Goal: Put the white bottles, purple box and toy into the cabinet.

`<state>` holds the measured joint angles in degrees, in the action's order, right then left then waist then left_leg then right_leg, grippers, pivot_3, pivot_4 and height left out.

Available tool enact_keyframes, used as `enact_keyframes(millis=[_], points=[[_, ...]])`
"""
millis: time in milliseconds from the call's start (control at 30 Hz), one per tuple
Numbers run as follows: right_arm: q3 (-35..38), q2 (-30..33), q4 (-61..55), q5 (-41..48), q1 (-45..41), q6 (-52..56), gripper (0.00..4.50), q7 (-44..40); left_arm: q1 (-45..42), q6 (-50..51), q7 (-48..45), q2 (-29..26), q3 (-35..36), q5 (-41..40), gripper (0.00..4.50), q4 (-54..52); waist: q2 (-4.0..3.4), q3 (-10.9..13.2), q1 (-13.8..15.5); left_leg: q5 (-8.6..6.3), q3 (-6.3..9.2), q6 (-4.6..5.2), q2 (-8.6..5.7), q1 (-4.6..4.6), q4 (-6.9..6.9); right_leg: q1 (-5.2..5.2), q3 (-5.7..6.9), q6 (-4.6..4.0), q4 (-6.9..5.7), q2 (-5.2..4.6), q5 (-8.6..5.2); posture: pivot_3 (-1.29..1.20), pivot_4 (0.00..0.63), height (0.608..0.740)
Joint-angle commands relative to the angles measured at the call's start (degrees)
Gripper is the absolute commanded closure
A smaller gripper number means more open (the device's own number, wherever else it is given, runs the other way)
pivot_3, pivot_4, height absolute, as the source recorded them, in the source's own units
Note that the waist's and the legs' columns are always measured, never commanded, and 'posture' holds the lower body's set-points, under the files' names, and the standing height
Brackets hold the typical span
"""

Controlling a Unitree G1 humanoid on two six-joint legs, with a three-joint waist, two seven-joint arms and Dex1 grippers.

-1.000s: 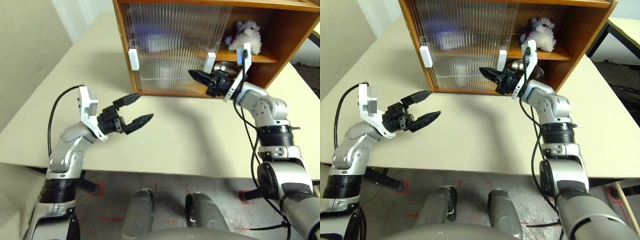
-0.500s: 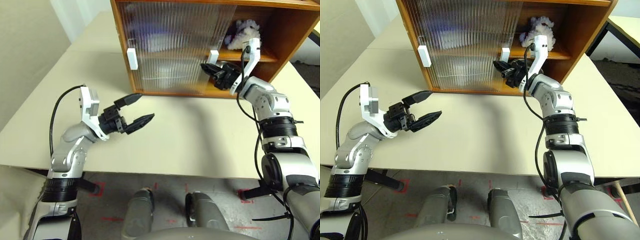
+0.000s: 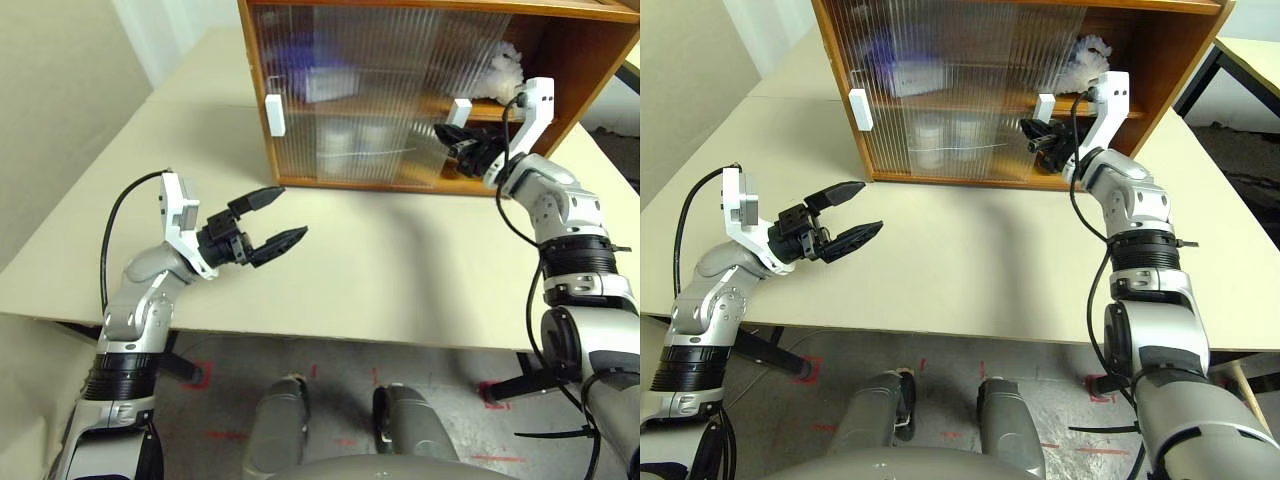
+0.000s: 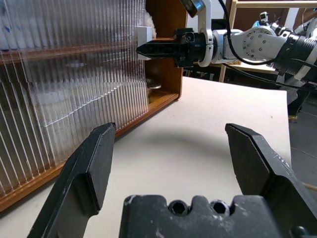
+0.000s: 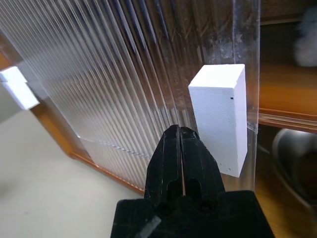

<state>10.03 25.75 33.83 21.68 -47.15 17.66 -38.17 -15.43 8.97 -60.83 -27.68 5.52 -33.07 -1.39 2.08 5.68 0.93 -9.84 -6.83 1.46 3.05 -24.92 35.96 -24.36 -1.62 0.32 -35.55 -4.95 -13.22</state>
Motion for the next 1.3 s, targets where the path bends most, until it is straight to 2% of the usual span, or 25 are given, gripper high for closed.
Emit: enact_keyframes(millis=[33,233,400,600,733,933,1033,1133,1200,1300], points=[[3.8,3.8,2.5,-1.8,0.5,-2.8,4.47,4.3,-1.2,-0.6,-0.8,0.1,-0.9,0.9,0.00,0.8,0.00,0.0,0.0,0.00,0.01,0.00,0.01,-0.15,0.03,-0.09,0.06,0.01,0.03,-0.01,0.05,0.10,0.042,0.740],[5.2,6.4,5.8,-2.4,0.3,-4.0,4.47,7.2,-1.3,-0.6,-1.2,-0.3,-0.4,0.8,0.00,1.1,-0.06,0.0,-0.1,0.00,0.00,0.00,0.24,-0.53,0.03,-0.12,0.55,0.04,0.48,-0.07,0.63,0.10,0.039,0.740],[5.3,8.7,10.8,-4.5,-1.1,-7.0,4.47,8.9,-1.4,-0.5,-1.3,-0.4,-0.4,1.0,0.00,1.0,-0.25,0.0,-0.3,0.00,-0.07,0.00,0.67,-0.93,-0.03,-0.13,1.50,-0.20,1.29,-0.02,1.38,0.10,0.040,0.740],[5.9,11.0,14.3,-5.9,-1.4,-9.4,4.47,10.3,-1.9,-0.5,-1.9,-0.3,-0.7,1.0,0.00,1.8,-0.44,0.0,-1.6,0.00,0.15,0.00,0.68,-0.95,-0.09,-0.23,1.80,-0.21,1.31,-0.02,1.49,0.09,0.045,0.740],[6.0,11.5,14.4,-5.9,-0.9,-9.8,4.47,10.4,-2.6,-0.6,-2.2,-0.3,-0.5,1.0,0.00,2.5,-0.46,0.0,-1.4,0.01,0.18,0.01,0.67,-0.93,0.01,-0.11,1.85,-0.21,1.32,-0.04,1.49,0.08,0.048,0.740],[6.3,8.6,9.6,-3.1,2.3,-12.4,4.47,4.0,-3.2,0.5,-0.1,1.1,3.5,-2.9,0.00,2.9,-0.46,0.0,-1.6,0.03,0.13,0.03,0.67,-0.97,0.06,0.04,1.85,-0.20,1.38,-0.05,1.49,0.08,0.046,0.740],[7.3,6.0,-3.0,2.7,10.6,-8.9,3.74,-1.7,-0.5,2.3,3.9,-0.1,7.7,-4.0,0.00,1.9,-0.53,-0.1,-1.7,0.27,0.19,0.21,0.68,-0.97,0.00,0.13,1.83,-0.23,1.17,0.04,1.36,0.09,0.044,0.740],[7.7,5.9,-9.9,6.3,16.4,-5.6,2.73,-6.1,1.2,2.9,7.3,-0.6,10.1,-3.3,0.00,1.7,-0.54,0.0,-1.7,0.97,0.39,-0.03,0.72,-0.79,0.02,0.11,1.80,-0.12,0.62,0.14,0.94,0.10,0.050,0.740],[8.6,6.6,-8.9,7.3,19.3,-5.3,1.91,-9.0,2.1,4.0,11.6,-0.3,12.1,-2.8,0.00,3.1,-0.57,0.0,-1.5,0.97,0.32,-0.03,0.71,-0.82,0.01,0.07,1.76,-0.16,0.62,0.10,0.84,0.10,0.050,0.740],[13.1,7.0,1.0,8.9,20.1,-7.1,0.75,-9.3,2.9,4.7,16.9,0.7,14.2,-2.2,0.00,4.9,-0.54,0.0,-1.3,0.96,0.26,-0.03,0.71,-0.78,0.04,0.04,1.75,-0.18,0.70,0.05,0.80,0.11,0.054,0.740]])
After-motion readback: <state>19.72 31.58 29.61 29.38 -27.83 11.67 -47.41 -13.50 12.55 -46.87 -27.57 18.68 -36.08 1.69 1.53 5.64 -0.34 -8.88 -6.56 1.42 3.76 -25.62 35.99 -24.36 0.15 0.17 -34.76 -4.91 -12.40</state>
